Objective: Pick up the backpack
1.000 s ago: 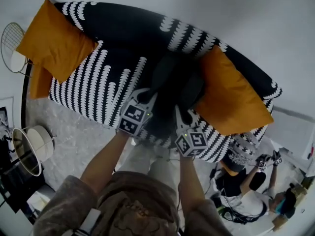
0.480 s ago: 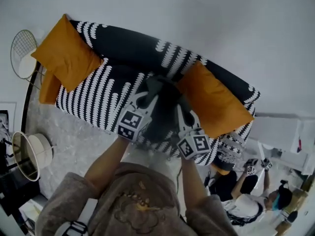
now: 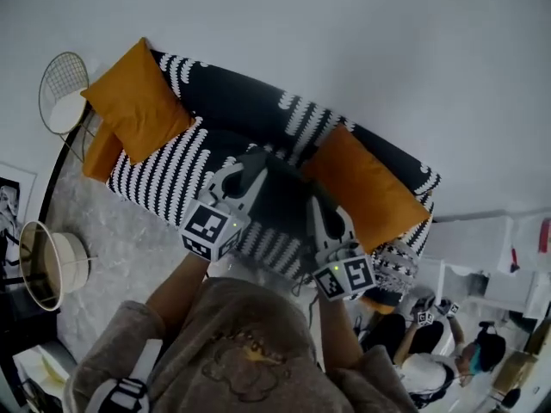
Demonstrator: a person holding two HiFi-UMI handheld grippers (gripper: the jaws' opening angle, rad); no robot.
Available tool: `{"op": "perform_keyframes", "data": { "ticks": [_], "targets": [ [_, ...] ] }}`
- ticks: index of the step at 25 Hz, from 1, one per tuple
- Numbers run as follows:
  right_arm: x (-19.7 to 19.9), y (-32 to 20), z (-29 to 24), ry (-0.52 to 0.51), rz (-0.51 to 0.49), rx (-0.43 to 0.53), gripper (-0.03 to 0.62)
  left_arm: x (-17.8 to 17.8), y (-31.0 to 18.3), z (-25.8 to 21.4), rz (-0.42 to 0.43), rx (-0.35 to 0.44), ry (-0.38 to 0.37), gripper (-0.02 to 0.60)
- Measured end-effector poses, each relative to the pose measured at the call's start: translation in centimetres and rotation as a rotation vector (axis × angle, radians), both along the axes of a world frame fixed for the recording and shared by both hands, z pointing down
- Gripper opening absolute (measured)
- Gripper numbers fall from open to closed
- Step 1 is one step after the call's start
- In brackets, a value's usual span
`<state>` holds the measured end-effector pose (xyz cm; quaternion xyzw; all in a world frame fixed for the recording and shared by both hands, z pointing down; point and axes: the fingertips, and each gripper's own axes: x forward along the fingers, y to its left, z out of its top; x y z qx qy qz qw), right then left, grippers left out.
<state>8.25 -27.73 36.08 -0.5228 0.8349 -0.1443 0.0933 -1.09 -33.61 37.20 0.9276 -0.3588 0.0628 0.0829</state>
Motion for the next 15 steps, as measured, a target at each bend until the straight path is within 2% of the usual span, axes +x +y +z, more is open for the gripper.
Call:
{"op": "perform_keyframes", "data": {
  "ticks": [4, 9, 15],
  "targets": [
    [0.7, 2.9, -5.5, 0.014, 0.007, 0.098, 0.026, 0.1, 3.6, -5.0, 0.004, 0.092, 0.059, 0.028],
    [2.5, 6.9, -10.9, 0.071, 0.015, 0.209, 0.026, 1.8, 8.1, -10.3, 0.015, 0.18, 0.112, 0.028],
    [4.6, 13.3, -12.4, 0.066, -0.006, 0.225, 0.026, 3.3, 14.3, -12.2, 0.027, 0.177, 0.121, 0.029]
  ]
}}
